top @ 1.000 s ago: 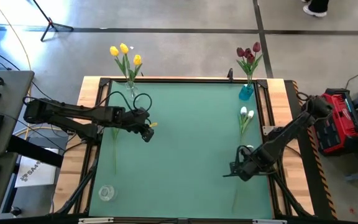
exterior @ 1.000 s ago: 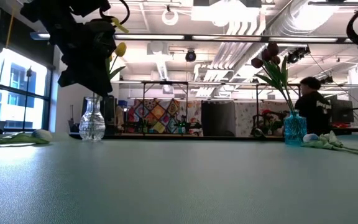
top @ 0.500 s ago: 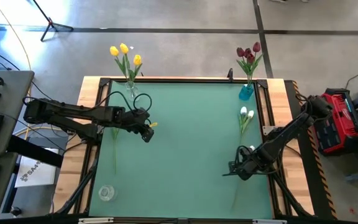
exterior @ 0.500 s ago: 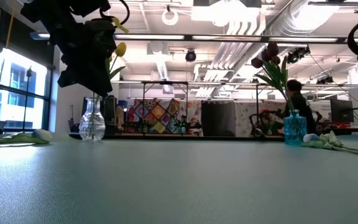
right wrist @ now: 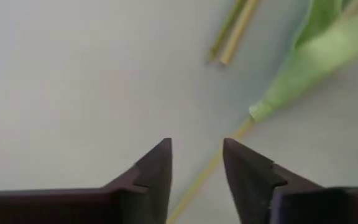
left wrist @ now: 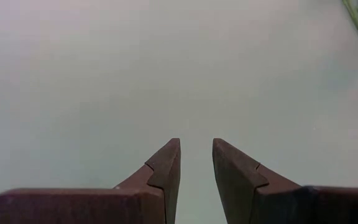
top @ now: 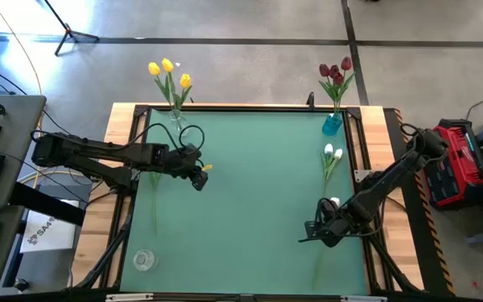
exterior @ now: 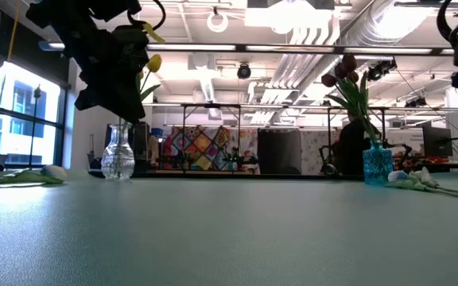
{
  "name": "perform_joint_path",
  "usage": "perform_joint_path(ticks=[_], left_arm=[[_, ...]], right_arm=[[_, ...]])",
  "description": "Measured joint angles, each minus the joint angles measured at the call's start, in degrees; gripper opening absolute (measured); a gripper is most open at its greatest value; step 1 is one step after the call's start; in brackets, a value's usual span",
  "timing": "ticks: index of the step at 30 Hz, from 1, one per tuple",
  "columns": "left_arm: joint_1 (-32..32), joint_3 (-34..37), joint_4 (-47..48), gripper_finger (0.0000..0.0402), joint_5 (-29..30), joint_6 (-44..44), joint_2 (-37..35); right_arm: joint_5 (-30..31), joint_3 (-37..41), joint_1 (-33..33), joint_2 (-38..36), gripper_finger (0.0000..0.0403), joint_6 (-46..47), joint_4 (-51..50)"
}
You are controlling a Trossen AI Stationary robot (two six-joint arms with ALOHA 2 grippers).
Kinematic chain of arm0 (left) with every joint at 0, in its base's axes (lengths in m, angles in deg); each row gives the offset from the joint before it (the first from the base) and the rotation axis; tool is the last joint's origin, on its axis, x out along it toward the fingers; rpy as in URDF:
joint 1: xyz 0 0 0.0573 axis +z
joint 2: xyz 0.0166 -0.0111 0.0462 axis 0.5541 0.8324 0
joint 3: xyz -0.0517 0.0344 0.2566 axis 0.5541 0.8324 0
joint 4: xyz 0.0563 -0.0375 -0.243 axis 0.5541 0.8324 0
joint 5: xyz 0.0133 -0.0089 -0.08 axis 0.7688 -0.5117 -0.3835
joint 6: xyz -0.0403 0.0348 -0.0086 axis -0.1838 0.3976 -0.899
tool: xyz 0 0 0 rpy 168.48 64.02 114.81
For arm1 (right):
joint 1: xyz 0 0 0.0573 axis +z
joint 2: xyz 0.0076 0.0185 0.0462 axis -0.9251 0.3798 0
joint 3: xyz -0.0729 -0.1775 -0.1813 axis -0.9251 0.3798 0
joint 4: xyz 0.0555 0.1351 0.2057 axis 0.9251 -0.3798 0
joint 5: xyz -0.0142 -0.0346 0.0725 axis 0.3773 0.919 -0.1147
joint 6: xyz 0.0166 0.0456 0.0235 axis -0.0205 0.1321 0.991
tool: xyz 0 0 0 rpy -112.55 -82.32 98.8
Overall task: Sort flowers into vase by color
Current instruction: Put the bottom right white tulip into the bottom transparent vase
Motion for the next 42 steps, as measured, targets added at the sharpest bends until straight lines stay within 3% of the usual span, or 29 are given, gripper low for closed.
perform_joint_path(ticks=[7,10,13,16,20,28,34,42], left_arm=[[-0.90,0.00,0.01,0.0080,0.45,-0.71,0.00],[-1.57,0.00,0.03,0.0080,0.46,-0.66,0.00],[-1.95,0.00,0.05,0.0080,0.44,-0.68,0.00],[-2.58,0.00,0.08,0.0080,0.46,-1.07,0.00],[-3.63,0.00,0.25,0.0080,0.45,-1.11,0.00],[-4.33,0.00,0.04,0.0080,0.46,-2.37,0.02],[-4.33,0.00,-3.35,0.0080,-0.76,-4.59,0.02],[-4.33,0.00,-20.13,0.0080,-2.16,-0.55,0.00]], right_arm=[[-2.00,-0.03,1.11,0.06,0.0240,4.71,-5.95],[-1.31,-0.03,0.03,1.92,0.0256,4.15,-8.91],[-0.87,1.29,-1.28,5.33,0.0253,2.16,-2.39],[-1.29,1.53,-1.62,8.56,0.0237,2.62,1.63],[-2.39,-0.72,-1.62,10.75,0.0191,3.05,-1.05],[2.91,-3.90,-1.60,10.21,0.0015,1.11,-5.22],[10.15,-8.92,-3.43,10.12,0.0019,-5.85,-4.73],[24.69,-17.70,-12.43,6.08,0.0004,-32.46,-5.43]])
